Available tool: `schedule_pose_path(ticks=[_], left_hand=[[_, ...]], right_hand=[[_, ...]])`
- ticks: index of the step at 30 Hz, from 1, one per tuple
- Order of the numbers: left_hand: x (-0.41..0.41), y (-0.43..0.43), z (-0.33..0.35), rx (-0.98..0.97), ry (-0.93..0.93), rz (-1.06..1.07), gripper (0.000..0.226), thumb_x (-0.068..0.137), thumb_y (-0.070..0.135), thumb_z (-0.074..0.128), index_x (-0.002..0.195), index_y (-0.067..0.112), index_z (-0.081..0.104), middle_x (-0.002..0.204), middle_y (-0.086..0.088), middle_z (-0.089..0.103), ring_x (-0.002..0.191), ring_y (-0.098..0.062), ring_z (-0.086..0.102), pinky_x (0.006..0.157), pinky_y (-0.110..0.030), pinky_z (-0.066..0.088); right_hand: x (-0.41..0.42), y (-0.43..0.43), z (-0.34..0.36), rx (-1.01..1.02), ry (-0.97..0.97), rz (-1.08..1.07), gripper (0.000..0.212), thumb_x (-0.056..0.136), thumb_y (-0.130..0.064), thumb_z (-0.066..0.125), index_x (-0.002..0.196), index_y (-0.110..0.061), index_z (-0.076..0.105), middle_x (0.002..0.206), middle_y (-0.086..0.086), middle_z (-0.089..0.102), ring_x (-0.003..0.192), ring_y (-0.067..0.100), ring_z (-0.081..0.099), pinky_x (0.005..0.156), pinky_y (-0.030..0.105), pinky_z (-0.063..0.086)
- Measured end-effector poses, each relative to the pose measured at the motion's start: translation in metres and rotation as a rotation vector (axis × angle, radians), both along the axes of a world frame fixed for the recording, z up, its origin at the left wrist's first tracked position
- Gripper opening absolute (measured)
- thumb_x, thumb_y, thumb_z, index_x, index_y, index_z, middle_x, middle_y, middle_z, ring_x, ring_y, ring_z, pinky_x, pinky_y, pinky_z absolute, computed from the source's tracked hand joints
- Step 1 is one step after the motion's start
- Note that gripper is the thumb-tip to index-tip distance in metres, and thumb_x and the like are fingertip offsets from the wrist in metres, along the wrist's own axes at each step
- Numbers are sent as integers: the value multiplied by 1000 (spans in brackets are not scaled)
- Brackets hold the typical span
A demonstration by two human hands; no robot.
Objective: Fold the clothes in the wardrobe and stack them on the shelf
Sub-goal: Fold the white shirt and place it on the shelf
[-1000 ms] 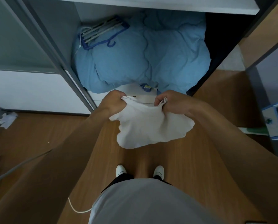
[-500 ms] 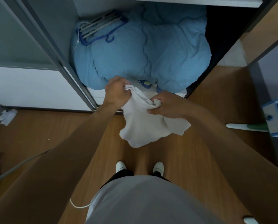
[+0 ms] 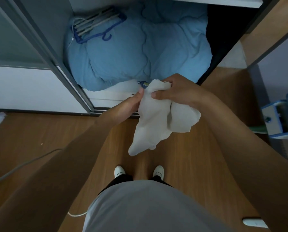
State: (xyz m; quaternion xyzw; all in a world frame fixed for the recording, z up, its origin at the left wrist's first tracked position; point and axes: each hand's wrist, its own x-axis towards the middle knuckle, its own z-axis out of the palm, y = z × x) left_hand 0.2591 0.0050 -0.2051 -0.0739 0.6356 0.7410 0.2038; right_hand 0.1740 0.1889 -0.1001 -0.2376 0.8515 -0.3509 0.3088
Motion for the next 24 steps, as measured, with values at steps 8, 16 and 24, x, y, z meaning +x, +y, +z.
schedule_pose_path(ticks=[8, 16, 24], left_hand=[[0, 11, 14, -207, 43, -151, 69, 70, 52, 80, 130, 24, 60, 122, 3, 71, 112, -17, 67, 100, -45, 54], [1, 15, 1, -204, -68, 7, 57, 73, 59, 75, 121, 37, 55, 118, 7, 68, 115, -20, 64, 96, -39, 53], [-4, 10, 5, -19, -89, 324, 44, 86, 50, 69, 121, 23, 66, 111, 2, 76, 103, -19, 72, 90, -39, 57]], right_hand=[[-1, -5, 6, 16, -9, -36, 22, 81, -40, 79, 84, -21, 69, 75, -9, 70, 60, -4, 67, 45, 9, 44], [-22, 11, 3, -415, -293, -368, 21, 89, -15, 72, 110, -21, 73, 103, -4, 73, 87, 5, 71, 80, 24, 57], [-6, 42, -80, -452, -708, -690, 64, 87, -64, 61, 133, -20, 60, 124, 4, 70, 114, 24, 68, 97, 43, 54]])
